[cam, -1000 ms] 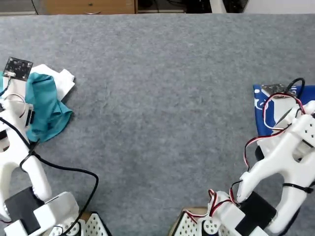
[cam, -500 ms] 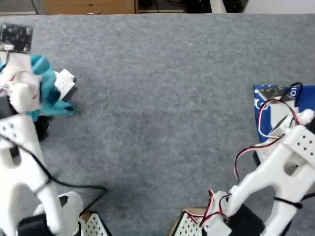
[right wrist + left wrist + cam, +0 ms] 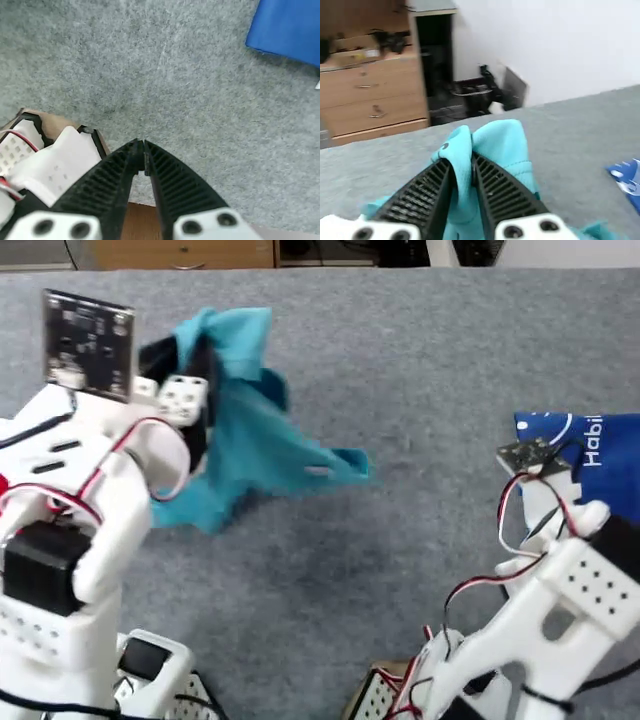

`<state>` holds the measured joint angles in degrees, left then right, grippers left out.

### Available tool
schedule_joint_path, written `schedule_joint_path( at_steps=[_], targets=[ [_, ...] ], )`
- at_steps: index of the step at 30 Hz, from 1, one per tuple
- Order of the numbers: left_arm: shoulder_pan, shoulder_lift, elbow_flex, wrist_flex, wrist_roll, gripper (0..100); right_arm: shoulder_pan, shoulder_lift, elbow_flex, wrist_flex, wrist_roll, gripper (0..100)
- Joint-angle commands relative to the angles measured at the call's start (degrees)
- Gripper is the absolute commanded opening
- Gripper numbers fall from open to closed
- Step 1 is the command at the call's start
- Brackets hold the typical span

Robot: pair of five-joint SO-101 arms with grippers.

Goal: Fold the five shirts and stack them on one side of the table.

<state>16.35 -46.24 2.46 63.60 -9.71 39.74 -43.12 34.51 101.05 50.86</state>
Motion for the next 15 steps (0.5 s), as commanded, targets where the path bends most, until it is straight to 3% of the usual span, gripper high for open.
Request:
schedule_joint_path(
  at_steps=[1,8,15],
  targets=[
    [4.84,-1.01,-0.35,2.02,0.26,2,0.75,-4.26,1.45,0.97,0.79,0.2],
    [7.91,-1.01,9.14,6.77,0.09,2,0.48,-7.69,4.18,0.70,0.88,0.3],
    [1.32,-1.01,15.65,-1.32,0.18,9,0.40,-7.69,4.26,0.62,0.88,0.5]
  ],
)
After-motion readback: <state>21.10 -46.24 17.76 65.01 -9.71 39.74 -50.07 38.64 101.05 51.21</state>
